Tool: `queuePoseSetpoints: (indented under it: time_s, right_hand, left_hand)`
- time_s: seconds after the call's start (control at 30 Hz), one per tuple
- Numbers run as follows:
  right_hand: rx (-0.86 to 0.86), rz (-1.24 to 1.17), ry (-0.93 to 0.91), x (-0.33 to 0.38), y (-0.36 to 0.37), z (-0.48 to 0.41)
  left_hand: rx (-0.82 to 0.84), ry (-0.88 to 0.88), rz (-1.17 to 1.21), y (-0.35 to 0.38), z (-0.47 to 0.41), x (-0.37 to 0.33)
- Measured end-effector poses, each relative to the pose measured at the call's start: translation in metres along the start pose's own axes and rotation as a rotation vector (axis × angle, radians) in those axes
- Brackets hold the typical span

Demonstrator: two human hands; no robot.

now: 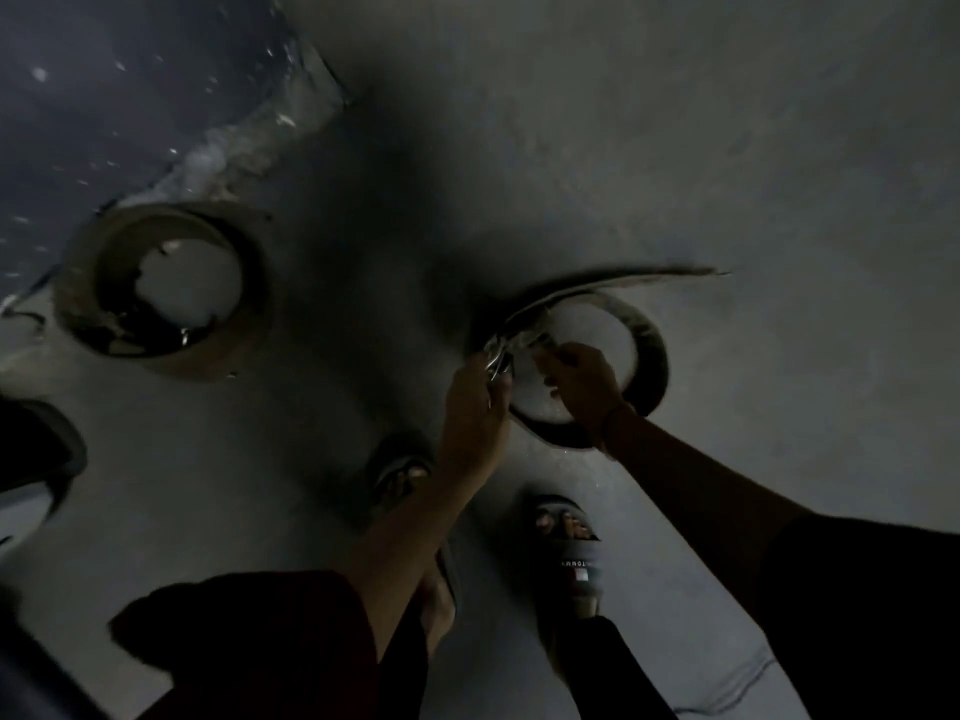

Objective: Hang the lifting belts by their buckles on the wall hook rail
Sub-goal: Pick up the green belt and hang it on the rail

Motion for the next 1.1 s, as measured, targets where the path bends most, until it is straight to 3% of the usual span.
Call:
queuePoseSetpoints:
  time_s: [0.37,0.53,0.67,0.9,1.1]
  right_hand:
    - [-0.189,-0.245,0.243,-0.052,0.058,-0.095]
    - [-0.24,-0.185,0.193,-0.054,0.063,-0.083]
    - [-0.302,-0.134,0.139,-0.052,0.051,-0.044]
    - [-0.3,-0.181,0.088,0.016,-0.001,0.037]
    - [-0.338,-0.317,0.03,0.126,-0.069,0.122]
  left_hand:
    - [0.229,0.036,0.011,0.02,-0.064,0.038]
    - [0.256,0.003,-0.069,0.025,-0.061,0.052]
    - [0.358,-0.053,-0.001,0.027,-0.025,0.037]
    - [0.062,0.195,-0.02,-0.019,0.042,-0.026]
    - [0.103,0.455,-0.098,-0.078,0.124,-0.133]
Point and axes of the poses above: each hand's wrist, its own z-axis away from the middle knuckle, its own y-axis out of the palm, x = y × z, the point moved 2 cm from there along -z, towards the middle knuckle, and after that the axes turned 14 degrees about -y, right-handed, at the moved point
